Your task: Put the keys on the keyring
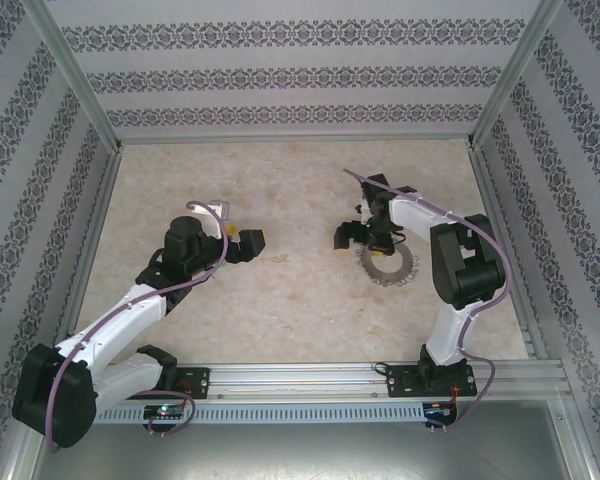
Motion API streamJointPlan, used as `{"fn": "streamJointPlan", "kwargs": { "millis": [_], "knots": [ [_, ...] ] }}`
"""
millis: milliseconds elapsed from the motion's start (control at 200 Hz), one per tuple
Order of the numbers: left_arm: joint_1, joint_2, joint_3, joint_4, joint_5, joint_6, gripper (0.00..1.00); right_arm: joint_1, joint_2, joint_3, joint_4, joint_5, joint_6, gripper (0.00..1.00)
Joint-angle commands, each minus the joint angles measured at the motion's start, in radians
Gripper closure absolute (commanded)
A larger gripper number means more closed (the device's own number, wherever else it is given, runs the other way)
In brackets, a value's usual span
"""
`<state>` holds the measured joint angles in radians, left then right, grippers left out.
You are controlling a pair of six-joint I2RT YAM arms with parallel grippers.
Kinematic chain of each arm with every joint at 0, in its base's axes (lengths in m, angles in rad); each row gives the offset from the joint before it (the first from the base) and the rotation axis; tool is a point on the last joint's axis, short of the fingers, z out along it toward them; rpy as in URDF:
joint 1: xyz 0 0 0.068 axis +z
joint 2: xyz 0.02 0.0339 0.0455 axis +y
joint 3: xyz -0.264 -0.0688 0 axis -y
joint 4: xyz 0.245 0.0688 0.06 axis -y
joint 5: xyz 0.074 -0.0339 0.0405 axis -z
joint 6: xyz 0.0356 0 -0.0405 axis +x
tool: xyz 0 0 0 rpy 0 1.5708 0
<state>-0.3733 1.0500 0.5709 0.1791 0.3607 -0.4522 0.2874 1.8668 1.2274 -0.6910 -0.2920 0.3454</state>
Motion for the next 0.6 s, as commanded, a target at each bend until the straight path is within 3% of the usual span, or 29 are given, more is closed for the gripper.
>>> {"fn": "streamJointPlan", "kwargs": {
  "millis": [0, 270, 595],
  "knots": [
    [-0.008, 0.013, -0.009, -0.003, -0.017, 0.023, 0.00, 0.054, 0.018, 0.029, 0.043, -0.067, 0.078, 0.02],
    [-0.007, 0.041, 0.017, -0.055, -0.061, 0.043, 0.00, 0.119, -0.049, 0.064, 0.056, -0.079, 0.099, 0.02],
    [-0.006, 0.061, 0.087, -0.220, -0.098, 0.047, 0.00, 0.127, -0.198, -0.020, 0.036, 0.085, -0.043, 0.06]
  ]
}}
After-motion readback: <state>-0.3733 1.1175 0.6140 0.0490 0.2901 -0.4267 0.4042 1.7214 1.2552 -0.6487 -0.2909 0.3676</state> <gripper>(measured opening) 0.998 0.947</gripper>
